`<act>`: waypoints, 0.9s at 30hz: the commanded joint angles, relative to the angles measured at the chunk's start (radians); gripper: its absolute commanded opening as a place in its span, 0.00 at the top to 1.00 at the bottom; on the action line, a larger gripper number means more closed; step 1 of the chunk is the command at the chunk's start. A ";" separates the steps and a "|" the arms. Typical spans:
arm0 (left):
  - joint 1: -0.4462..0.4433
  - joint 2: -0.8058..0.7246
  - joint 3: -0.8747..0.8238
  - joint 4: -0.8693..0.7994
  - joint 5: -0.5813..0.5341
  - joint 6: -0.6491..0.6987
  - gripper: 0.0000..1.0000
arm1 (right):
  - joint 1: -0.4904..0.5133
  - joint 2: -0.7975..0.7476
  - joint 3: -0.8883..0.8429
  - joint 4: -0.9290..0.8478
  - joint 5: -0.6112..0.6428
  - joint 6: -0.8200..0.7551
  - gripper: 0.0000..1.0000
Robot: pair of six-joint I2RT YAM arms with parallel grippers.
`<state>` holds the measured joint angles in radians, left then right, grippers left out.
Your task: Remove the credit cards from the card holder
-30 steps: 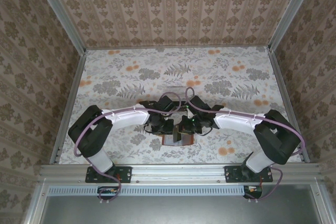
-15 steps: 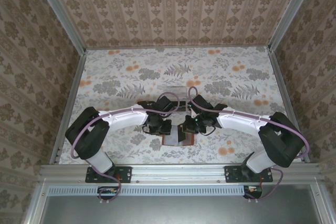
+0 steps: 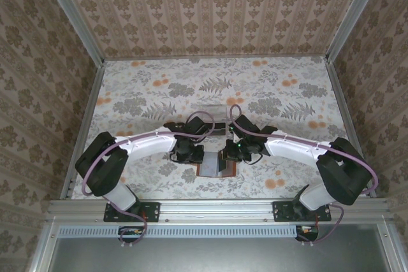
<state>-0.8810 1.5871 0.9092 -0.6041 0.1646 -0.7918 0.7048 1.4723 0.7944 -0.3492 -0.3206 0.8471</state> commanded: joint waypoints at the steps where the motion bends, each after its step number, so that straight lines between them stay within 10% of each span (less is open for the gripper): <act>1: 0.007 -0.014 -0.016 -0.039 -0.017 0.006 0.87 | -0.004 -0.011 -0.014 -0.022 0.014 0.022 0.94; 27: -0.025 -0.005 -0.081 0.024 0.000 -0.038 0.88 | -0.019 0.097 0.098 -0.078 0.005 -0.057 0.94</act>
<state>-0.8909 1.5898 0.8501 -0.5907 0.1623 -0.8047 0.6907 1.5574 0.8616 -0.3660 -0.3363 0.8204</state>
